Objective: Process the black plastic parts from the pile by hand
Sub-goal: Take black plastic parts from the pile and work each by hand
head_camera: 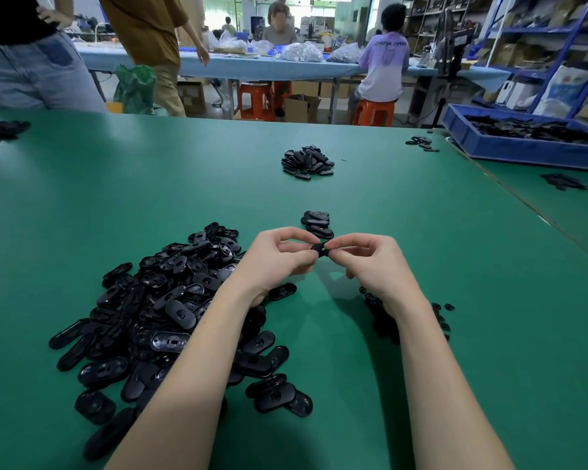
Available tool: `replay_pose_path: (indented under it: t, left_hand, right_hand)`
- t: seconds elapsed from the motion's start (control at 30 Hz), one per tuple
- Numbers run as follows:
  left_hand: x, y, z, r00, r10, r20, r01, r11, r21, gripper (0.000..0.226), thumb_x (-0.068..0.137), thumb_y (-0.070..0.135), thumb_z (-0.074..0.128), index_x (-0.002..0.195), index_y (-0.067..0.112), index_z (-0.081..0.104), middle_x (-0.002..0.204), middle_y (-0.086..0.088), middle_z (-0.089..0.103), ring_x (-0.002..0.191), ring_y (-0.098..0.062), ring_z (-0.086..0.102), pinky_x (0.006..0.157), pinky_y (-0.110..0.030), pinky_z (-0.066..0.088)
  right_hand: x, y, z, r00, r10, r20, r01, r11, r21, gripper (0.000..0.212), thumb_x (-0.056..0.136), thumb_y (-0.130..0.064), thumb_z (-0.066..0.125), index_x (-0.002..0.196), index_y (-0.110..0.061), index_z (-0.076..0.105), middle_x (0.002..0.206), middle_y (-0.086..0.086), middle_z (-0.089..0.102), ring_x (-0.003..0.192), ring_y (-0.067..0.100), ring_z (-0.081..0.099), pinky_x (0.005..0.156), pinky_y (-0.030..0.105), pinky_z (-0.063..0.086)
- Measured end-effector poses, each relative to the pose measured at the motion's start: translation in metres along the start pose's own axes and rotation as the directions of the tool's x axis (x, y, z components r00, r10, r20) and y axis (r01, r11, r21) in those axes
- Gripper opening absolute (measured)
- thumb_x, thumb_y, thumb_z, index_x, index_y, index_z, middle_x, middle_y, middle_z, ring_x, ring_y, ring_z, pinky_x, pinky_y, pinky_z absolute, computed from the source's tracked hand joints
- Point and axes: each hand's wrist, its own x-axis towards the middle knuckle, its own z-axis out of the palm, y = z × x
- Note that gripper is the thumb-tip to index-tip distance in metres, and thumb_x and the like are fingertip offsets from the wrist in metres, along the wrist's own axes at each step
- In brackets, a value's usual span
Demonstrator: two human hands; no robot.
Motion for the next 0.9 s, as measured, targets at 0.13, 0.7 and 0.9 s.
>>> replay_pose_path:
  t: [0.13,0.7,0.9]
  left_hand:
    - [-0.0004,-0.0009,-0.0015,1.0,0.013,0.002,-0.013,0.999,0.03,0.015,0.088,0.003,0.073,0.1,0.011,0.076,0.097,-0.015,0.077,0.083,-0.017,0.068,0.088,-0.031,0.06]
    - [-0.0014,0.0025,-0.0067,0.999,-0.014,0.037,0.013,0.999,0.038,0.013,0.095,0.004,0.064,0.097,0.013,0.074,0.084,-0.006,0.072,0.077,-0.012,0.066,0.076,-0.02,0.058]
    - [-0.002,0.002,-0.0016,1.0,-0.001,0.014,0.001,1.0,0.027,0.015,0.089,0.0,0.069,0.1,0.01,0.071,0.086,-0.008,0.073,0.08,-0.019,0.062,0.094,-0.034,0.055]
  right_hand:
    - [0.0034,-0.001,0.0037,0.997,-0.067,-0.049,0.061,0.991,-0.12,0.009,0.084,-0.021,0.079,0.086,-0.028,0.074,0.069,-0.015,0.073,0.048,-0.002,0.053,0.049,0.01,0.04]
    - [0.003,0.0026,0.0044,0.999,-0.01,-0.05,0.004,0.993,-0.117,0.018,0.075,-0.043,0.087,0.084,-0.033,0.076,0.08,-0.016,0.075,0.066,-0.001,0.064,0.062,0.02,0.047]
    - [0.0008,0.0016,0.0067,1.0,0.017,-0.012,-0.017,0.999,0.041,0.014,0.077,-0.029,0.088,0.079,-0.022,0.076,0.066,-0.009,0.069,0.052,0.004,0.055,0.049,0.009,0.038]
